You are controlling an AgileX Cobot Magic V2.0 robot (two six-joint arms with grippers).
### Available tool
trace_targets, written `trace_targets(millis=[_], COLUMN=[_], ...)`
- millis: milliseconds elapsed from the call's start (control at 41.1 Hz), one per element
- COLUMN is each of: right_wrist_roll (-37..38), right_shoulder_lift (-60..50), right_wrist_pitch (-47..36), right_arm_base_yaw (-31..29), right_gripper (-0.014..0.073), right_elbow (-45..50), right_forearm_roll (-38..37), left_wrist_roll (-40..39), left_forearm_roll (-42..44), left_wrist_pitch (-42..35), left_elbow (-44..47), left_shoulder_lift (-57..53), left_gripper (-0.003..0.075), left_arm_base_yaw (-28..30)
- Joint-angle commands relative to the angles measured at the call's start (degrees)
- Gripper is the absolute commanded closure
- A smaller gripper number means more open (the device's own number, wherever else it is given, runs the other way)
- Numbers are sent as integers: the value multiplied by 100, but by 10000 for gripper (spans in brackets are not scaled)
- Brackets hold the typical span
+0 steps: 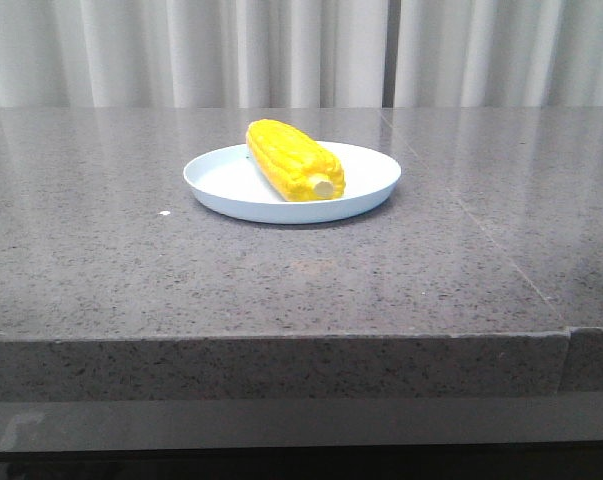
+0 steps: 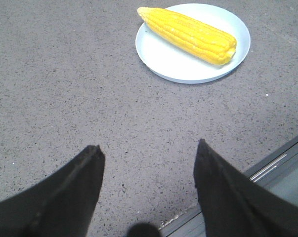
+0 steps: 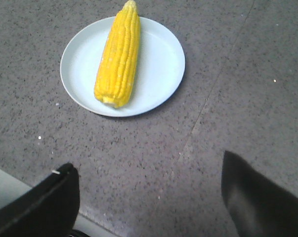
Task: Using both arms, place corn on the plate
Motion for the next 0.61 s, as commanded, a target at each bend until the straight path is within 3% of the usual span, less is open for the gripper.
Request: trace_targets(millis=[0, 122, 438, 510, 583], right_wrist_roll=[-73, -73, -73, -73, -73], right_shoulder_lift=[-598, -1207, -2267, -2313, -2314], right_wrist_pitch=[-300, -283, -125, -68, -23], right_arm_base_yaw=[-16, -16, -16, -16, -16], right_gripper=[-19, 50, 620, 659, 662], right_elbow=[241, 762, 1228, 1228, 1228], right_forearm_roll=[-125, -125, -125, -131, -131], left_wrist_roll=[-67, -67, -67, -67, -67], left_forearm_roll=[31, 31, 31, 31, 31], left_wrist_pitch=[-397, -397, -397, -397, -397], left_elbow=[-141, -141, -141, -141, -141], left_shoulder_lift=[-12, -12, -12, -12, -12], left_gripper=[321, 342, 660, 738, 740], left_arm_base_yaw=[-39, -39, -39, -39, -39])
